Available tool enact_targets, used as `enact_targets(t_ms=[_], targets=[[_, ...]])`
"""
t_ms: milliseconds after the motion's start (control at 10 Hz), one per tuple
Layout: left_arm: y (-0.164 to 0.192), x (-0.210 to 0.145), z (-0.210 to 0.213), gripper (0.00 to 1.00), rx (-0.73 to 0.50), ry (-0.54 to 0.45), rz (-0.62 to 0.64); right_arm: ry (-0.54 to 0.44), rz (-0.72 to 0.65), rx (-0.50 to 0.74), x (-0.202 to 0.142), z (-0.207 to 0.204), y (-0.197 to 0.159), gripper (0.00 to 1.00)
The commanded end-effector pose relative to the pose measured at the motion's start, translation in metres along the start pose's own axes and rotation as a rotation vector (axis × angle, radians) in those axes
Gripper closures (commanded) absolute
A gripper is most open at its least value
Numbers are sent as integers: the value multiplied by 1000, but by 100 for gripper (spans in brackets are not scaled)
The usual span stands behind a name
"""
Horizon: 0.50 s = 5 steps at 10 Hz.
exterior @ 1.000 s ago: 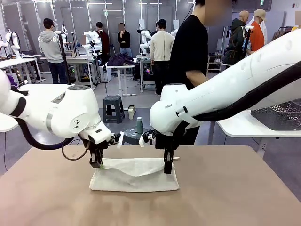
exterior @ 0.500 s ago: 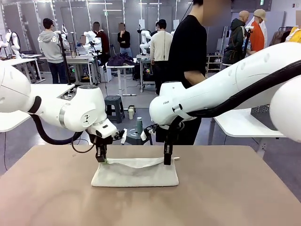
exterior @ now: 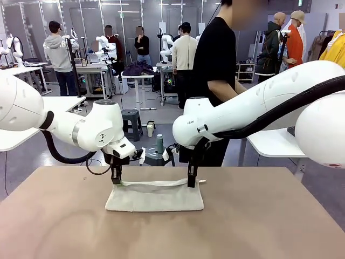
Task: Fold the towels and place them in the basket.
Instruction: When a person lays out a Towel with hook on the table, fold it in half twice.
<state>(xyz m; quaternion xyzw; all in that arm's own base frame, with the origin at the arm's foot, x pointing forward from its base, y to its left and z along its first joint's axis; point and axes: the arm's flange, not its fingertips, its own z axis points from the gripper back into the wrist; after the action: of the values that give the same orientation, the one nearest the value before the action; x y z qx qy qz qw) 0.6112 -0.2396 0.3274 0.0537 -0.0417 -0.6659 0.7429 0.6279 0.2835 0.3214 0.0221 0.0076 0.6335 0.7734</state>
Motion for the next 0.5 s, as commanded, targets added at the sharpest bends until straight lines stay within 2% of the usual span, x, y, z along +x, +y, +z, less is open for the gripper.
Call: enact_targets(t_ms=[0,200,300,400], targets=[[11,4,-5,90,36,5,41,11,-39,-41,-1,-3,-6,100],[11,3,-5,90,57,-20,75,-7,-49,-62,-5,-5,-8,100],[11,2,-4,76,55,-28,67,-11,-47,-59,-5,-6,-9,100],[10,3,-3,52,62,-40,68,-19,-46,-62,-5,-5,-9,81]])
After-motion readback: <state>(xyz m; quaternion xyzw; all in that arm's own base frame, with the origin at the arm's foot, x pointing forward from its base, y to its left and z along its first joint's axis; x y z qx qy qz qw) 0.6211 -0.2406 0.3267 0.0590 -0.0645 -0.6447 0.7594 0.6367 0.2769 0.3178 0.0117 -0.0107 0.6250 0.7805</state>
